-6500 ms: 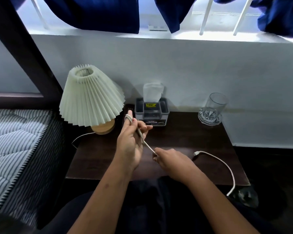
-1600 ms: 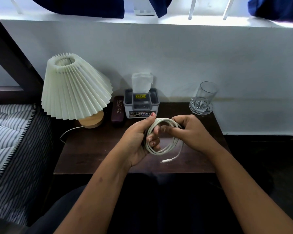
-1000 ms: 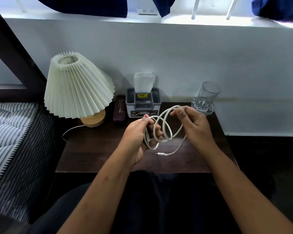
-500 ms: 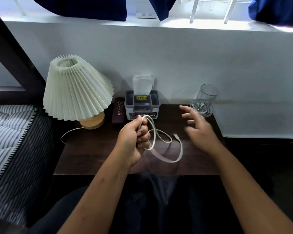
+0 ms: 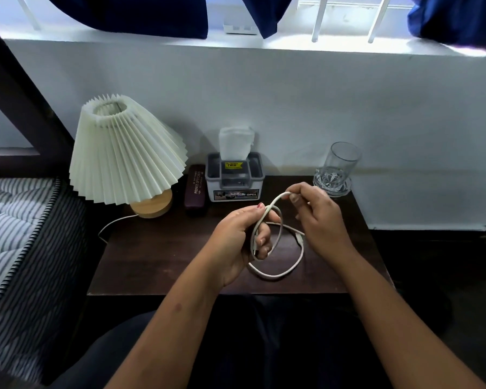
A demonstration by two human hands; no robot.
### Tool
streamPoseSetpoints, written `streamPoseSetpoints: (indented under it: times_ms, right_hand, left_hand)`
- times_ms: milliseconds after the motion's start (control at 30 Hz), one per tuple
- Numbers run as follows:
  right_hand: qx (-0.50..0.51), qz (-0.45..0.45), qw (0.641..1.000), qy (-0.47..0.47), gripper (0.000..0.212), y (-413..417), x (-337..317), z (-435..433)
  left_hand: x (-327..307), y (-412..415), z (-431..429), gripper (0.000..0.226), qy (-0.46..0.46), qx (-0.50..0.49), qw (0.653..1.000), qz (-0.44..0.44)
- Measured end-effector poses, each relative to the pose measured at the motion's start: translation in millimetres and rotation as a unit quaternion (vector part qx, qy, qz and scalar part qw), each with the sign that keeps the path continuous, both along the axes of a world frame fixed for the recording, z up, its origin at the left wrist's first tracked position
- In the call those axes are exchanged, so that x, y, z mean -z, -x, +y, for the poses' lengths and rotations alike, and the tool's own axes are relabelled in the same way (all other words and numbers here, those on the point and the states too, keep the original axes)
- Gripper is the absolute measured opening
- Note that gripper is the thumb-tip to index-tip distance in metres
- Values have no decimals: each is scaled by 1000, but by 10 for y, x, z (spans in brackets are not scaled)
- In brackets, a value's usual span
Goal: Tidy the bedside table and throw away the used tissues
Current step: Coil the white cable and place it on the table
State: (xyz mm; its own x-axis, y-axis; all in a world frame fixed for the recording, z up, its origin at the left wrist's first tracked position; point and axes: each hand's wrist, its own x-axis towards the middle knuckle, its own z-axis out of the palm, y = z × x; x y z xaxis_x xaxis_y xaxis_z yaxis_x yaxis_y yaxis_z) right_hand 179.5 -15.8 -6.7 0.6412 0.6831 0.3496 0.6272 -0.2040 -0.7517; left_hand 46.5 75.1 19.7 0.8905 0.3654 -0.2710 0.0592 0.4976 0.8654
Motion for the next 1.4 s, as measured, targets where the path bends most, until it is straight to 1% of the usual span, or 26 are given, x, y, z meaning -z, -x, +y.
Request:
streamPoseSetpoints:
  times_ms: [200,367,433,467,567,600,667,733,767,867,933,1000,1033,1067,1100,1133,1167,1200,1300,1367,1400]
  right_hand:
    - [76,-15,996,-46,16,33,17,13]
    - [122,-12,992,-38,13,37,-14,-16]
    - [116,-1,993,0,14,40,23,-20]
    - [100,12,994,38,14,45,56,-15]
    - [-3,43,985,165,13,141,153,24]
    - [-37,38,979,197,12,202,168,44]
    - [-100,5,963,249,14,337,170,73]
    - [-164,-30,944,285,16,473,146,96]
    - [-189,-43,937,291,17,532,121,98]
    - [-214,-116,924,293,20,603,12,84]
    - [-198,-178,920,287,26,566,-81,49]
    - [-174,-203,930,254,31,470,-168,-16]
    - [-162,-206,936,234,34,414,-207,-51]
    - [-151,-207,942,216,35,353,-231,-86]
    - [-141,-205,947,201,34,295,-244,-119]
    - [-131,-203,952,189,33,239,-252,-147]
    - [-120,-203,954,183,34,185,-247,-169]
    - [-111,-205,956,180,35,135,-241,-193]
    - [-82,-207,957,187,42,63,-215,-227]
    - [-64,-227,952,196,44,73,-203,-226]
    - [-55,-246,946,202,44,86,-198,-218]
  left_hand:
    - [-14,-15,-52,34,-5,30,1000,7]
    - [-11,-26,-63,36,-21,41,999,25]
    - [-29,-29,-76,35,9,25,1000,0]
    - [-40,-32,-79,34,39,3,999,-22]
    - [-34,-57,-50,33,130,-101,982,-93]
    - [-21,-65,-24,34,140,-138,974,-111]
    - [1,-66,44,33,132,-194,963,-134]
    - [18,-45,126,32,99,-238,956,-137]
    - [37,-36,166,34,69,-256,956,-128]
    - [121,-15,254,42,-78,-283,952,-82]
    - [167,1,304,44,-199,-285,937,-36]
    - [176,13,326,43,-320,-265,910,14]
    - [177,17,311,41,-372,-239,896,40]
    - [176,22,276,38,-410,-199,888,65]
    - [185,20,228,34,-429,-147,887,86]
    - [189,15,170,29,-418,-90,899,97]
    - [192,6,117,24,-385,-39,917,98]
    - [185,-6,75,26,-344,-5,934,94]
    - [123,-47,22,29,-207,32,975,67]
    - [62,-47,15,31,-130,55,988,65]
    - [34,-39,14,35,-107,72,989,69]
